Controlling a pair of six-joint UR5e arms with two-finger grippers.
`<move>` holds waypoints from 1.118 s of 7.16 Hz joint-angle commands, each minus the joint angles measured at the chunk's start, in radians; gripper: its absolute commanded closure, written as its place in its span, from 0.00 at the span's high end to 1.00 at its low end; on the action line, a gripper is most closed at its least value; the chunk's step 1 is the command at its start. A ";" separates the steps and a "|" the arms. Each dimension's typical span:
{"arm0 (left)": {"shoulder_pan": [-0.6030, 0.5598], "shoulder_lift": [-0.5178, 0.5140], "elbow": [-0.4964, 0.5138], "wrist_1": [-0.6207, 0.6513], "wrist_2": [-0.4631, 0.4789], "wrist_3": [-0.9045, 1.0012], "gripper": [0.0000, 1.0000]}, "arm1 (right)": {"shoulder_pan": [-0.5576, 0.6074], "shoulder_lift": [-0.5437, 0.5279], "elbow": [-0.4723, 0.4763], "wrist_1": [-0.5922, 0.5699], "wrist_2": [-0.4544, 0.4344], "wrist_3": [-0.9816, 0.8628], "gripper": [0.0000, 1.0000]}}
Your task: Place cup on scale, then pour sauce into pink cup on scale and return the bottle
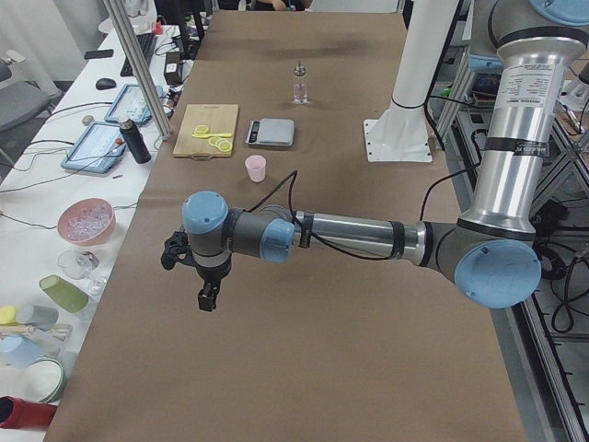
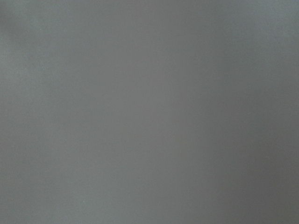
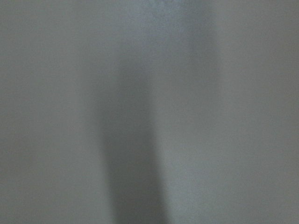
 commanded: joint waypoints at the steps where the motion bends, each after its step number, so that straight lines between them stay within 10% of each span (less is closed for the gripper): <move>1: 0.025 -0.036 0.013 0.007 0.009 -0.005 0.99 | -0.005 0.008 0.018 -0.032 0.013 0.002 1.00; 8: 0.028 0.096 -0.129 0.002 -0.002 -0.003 0.99 | -0.036 0.053 0.064 -0.101 0.011 0.003 1.00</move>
